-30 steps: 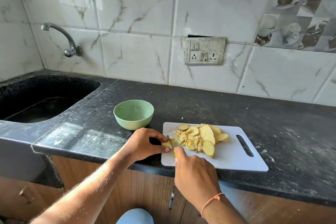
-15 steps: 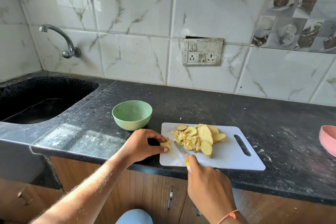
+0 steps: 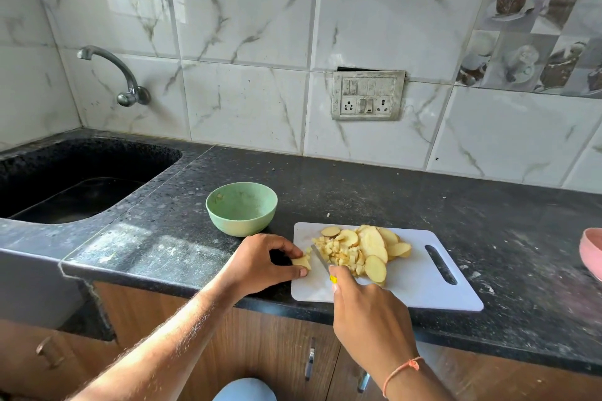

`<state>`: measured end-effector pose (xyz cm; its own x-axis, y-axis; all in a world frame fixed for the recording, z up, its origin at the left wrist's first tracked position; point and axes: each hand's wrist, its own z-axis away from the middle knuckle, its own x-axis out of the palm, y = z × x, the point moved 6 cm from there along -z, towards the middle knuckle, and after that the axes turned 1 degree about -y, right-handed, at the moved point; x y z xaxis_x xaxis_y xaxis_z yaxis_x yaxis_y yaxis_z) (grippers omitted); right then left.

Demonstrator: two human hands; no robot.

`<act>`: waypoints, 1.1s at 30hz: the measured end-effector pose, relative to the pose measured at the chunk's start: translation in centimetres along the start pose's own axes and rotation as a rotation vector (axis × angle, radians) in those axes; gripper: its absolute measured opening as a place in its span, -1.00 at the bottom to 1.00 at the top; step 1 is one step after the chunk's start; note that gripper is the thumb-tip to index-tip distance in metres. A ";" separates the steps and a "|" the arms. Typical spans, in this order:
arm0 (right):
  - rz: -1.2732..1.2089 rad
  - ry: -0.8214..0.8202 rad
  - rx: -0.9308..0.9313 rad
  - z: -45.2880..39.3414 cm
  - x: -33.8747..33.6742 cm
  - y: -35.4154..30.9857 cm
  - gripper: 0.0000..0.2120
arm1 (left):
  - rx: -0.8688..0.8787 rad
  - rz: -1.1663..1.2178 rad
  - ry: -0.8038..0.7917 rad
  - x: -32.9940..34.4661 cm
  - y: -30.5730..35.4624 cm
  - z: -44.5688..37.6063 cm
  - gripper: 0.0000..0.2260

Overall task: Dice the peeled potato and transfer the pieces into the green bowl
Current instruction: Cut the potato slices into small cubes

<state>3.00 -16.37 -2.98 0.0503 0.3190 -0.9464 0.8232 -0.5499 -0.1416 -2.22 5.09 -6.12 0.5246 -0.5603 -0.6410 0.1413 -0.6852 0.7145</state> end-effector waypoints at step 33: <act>-0.091 -0.067 0.062 0.3 0.2 -1.0 -0.68 | 0.086 -0.023 0.064 -0.2 -0.1 -0.1 -0.76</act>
<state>2.03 -15.98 -3.14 -0.0627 0.3186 -0.9458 0.7857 -0.5687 -0.2436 -2.22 5.35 -6.08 0.5750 -0.5147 -0.6359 0.0828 -0.7367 0.6712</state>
